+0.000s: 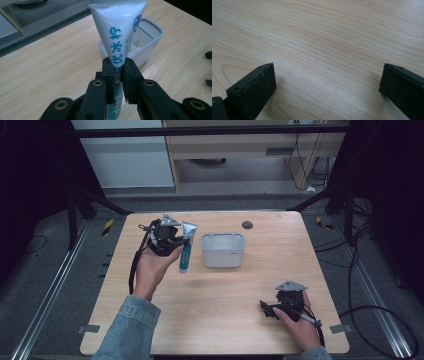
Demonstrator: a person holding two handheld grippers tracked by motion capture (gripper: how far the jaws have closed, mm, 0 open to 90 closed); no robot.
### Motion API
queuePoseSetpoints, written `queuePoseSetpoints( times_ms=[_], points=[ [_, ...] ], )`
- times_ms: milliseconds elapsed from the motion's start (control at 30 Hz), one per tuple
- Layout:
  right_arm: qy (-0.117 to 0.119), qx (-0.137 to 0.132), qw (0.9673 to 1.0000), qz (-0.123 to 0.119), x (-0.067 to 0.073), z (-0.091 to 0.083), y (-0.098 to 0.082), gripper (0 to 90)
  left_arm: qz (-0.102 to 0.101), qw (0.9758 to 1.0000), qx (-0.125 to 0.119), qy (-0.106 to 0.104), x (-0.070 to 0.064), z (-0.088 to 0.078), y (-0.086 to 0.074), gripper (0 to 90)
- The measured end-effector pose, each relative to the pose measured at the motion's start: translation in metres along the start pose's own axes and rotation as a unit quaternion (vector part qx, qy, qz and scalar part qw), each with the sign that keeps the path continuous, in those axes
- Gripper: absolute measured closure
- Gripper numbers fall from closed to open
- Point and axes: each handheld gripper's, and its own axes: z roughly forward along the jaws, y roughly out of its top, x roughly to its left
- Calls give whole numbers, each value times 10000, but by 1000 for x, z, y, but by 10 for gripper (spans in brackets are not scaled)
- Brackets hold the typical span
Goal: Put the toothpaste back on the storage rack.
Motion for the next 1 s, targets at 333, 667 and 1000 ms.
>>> queuePoseSetpoints(
  times_ms=[333, 667, 1000],
  points=[
    [-1, 2, 10000, -26, 0, 1, 0, 5, 29, 9999, -67, -137, -6, 8, 15, 811],
    [-25, 11, 10000, 4, 1, 1, 1, 4, 75, 9998, -128, -160, -2, 9, 31, 811],
    [-36, 13, 10000, -1, 1, 2, 2, 4, 113, 9995, -226, -199, -1, 9, 45, 811]
  ],
)
